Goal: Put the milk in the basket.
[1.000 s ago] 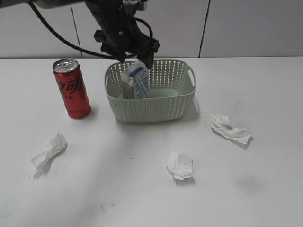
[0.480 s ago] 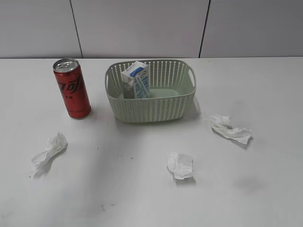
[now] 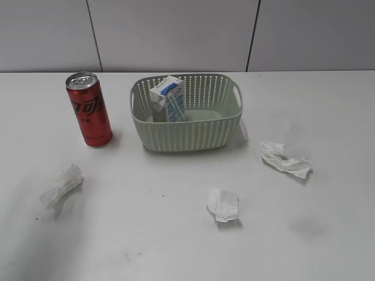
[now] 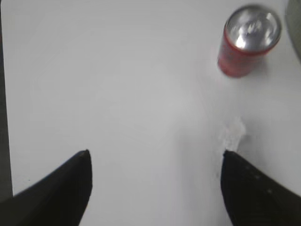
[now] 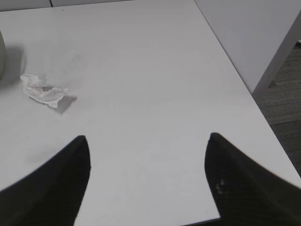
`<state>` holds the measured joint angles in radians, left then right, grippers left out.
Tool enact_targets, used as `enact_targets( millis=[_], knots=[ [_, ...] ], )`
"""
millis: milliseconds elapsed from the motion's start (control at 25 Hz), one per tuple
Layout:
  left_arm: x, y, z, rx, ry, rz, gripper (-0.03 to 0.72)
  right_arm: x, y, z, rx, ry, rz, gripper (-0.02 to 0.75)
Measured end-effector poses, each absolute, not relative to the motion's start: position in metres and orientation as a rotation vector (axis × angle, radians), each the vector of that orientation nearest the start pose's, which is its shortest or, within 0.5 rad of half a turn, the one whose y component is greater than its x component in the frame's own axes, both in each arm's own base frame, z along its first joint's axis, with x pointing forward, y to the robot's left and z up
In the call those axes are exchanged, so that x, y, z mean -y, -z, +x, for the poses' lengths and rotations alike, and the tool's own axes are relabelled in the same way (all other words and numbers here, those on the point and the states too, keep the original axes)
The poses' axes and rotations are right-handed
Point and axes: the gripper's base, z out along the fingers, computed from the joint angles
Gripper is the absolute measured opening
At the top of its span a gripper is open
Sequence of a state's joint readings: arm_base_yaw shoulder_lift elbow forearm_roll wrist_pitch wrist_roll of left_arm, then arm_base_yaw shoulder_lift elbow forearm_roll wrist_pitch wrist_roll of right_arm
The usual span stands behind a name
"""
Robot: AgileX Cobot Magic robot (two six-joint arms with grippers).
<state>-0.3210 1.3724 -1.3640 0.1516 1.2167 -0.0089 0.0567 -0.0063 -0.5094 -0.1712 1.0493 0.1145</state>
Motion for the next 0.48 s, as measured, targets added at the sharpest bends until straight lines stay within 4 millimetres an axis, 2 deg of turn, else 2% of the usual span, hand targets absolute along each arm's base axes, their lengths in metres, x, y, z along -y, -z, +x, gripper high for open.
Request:
enact_targets(
  millis=[280, 480],
  knots=[
    [0.038, -0.316, 0.160, -2.764, -0.091, 0.303, 0.641, 0.014, -0.282, -0.006, -2.006, 0.095, 0.066, 0.587],
    [0.024, -0.285, 0.109, -2.702, -0.043, 0.275, 0.641, 0.014, -0.282, -0.006, -2.006, 0.095, 0.066, 0.587]
  ],
)
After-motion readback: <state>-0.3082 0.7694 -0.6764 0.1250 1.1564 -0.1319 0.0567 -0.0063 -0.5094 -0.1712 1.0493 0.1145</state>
